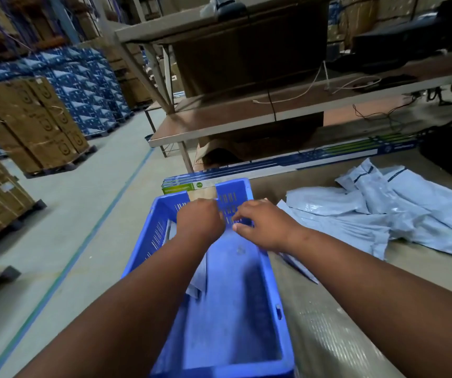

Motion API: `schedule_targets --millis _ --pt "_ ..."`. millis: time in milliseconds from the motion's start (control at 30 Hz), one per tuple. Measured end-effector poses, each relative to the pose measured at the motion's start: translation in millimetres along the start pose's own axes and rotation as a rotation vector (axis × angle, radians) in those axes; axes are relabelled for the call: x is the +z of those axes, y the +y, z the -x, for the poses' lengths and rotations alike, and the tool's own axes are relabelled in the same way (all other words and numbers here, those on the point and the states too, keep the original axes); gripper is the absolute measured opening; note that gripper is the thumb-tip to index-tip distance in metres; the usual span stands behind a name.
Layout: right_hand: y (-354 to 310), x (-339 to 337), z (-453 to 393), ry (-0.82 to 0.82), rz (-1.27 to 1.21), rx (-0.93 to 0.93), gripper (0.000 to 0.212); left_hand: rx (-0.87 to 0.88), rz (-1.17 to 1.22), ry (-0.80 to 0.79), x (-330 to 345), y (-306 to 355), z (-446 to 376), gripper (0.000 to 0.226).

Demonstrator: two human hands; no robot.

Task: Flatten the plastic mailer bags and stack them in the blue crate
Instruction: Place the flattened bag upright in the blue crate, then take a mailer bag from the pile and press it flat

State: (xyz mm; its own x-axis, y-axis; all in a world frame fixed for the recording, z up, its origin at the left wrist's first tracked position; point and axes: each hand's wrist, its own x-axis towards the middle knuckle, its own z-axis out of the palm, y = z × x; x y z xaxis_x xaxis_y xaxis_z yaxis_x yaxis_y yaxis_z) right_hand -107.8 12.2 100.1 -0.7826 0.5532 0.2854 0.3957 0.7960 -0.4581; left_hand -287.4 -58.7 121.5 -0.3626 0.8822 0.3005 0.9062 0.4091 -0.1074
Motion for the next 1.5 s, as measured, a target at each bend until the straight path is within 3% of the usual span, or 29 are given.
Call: schedule_targets --millis 100,200,333,500,667,800,900,1000,1133,1233,1367,1500 --pt "21.6 -33.5 21.6 0.078 0.015 0.019 0.039 0.204 -0.066 0.064 -23.9 43.4 -5.3 0.018" --pt "57.2 -61.9 55.0 0.128 0.06 0.09 0.028 0.344 -0.189 0.098 -37.1 87.4 -7.8 0.03" --pt "113.5 -82.7 109.7 0.101 0.109 0.321 0.027 0.523 -0.223 0.0 -39.1 148.7 -10.6 0.008" --pt "154.6 -61.9 162.9 -0.053 0.121 0.562 0.041 0.614 -0.324 -0.18 -14.5 197.1 8.1 0.02" --pt "161.9 -16.9 168.3 -0.105 -0.024 0.657 0.049 0.601 -0.436 -0.463 3.9 222.7 36.6 0.029" --pt "162.4 9.9 146.5 -0.071 -0.177 0.761 0.048 0.576 -0.471 -0.556 3.2 233.1 70.1 0.032" --pt "168.1 17.4 131.4 -0.074 -0.247 0.826 0.043 0.541 -0.456 -0.593 0.6 235.3 89.0 0.03" --pt "170.9 11.2 123.5 -0.078 -0.31 0.789 0.024 0.517 -0.513 -0.678 -6.5 239.3 98.9 0.029" --pt "173.0 -19.8 142.4 0.053 -0.582 0.697 0.022 0.539 -0.49 -0.602 -18.4 246.2 104.3 0.03" --pt "183.5 -53.2 175.8 0.033 -0.782 0.734 0.008 0.511 -0.242 -0.445 -17.1 254.3 109.8 0.023" --pt "207.5 -102.5 230.3 0.029 -0.65 0.735 0.016 0.477 -0.003 -0.218 -4.2 271.7 126.1 0.022" --pt "234.6 -128.7 285.9 -0.125 -0.487 0.737 0.026 0.464 0.215 -0.109 32.0 295.1 161.5 0.026"
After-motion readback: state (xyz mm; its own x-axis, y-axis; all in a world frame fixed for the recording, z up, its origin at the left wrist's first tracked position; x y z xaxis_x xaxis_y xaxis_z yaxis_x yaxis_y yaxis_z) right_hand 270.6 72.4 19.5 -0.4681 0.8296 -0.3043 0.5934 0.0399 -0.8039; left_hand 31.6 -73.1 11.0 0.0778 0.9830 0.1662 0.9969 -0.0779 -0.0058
